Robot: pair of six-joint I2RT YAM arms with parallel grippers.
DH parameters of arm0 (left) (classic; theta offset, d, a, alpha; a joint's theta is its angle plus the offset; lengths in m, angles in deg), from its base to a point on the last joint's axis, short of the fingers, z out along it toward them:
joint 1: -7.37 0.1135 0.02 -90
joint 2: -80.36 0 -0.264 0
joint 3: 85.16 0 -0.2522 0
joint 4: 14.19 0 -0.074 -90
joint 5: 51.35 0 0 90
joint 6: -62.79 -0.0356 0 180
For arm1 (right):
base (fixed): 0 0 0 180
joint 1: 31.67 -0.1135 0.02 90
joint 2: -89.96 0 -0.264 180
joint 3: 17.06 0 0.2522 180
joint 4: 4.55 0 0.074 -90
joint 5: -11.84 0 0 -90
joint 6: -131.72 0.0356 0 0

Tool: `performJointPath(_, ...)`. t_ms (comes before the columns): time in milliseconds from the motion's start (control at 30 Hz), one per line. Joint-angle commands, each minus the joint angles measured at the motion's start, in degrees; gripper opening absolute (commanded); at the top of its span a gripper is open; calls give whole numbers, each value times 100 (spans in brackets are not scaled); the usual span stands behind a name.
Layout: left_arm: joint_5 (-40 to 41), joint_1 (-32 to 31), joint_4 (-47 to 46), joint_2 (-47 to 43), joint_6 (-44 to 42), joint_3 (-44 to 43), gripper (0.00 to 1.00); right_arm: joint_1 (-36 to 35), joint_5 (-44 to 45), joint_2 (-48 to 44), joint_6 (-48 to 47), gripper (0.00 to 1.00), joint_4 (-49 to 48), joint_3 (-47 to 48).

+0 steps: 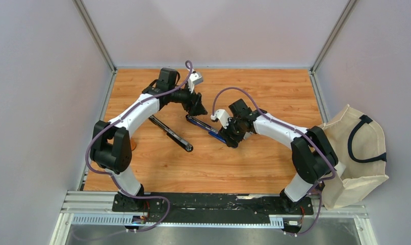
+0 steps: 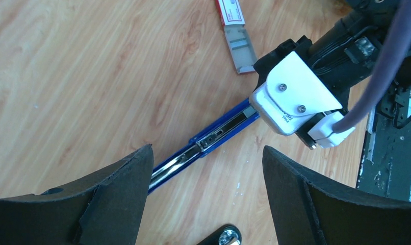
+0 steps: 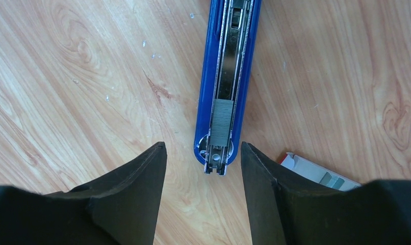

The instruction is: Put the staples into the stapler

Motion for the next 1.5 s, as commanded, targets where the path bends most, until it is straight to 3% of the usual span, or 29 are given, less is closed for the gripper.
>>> performJointPath(0, -117, 5, -1118, -316, 865, 288, 86, 1, -188, 69, -196, 59, 72, 172)
performJointPath(467, 235, 5, -1513, 404, 2614, -107, 86, 1, 6, -142, -301, 59, -42, 58)
performJointPath(700, 552, 14, -1857, 431, 2835, 245, 86, 1, 67, -177, -328, 57, -78, 23)
performJointPath(1133, 622, 400, -1418, 782, 2949, 78, 85, 10, 199, -160, -407, 41, -253, -100)
performJointPath(1467, 534, 462, -1549, 817, 3169, 183, 84, 1, 217, 148, -372, 15, -245, -48)
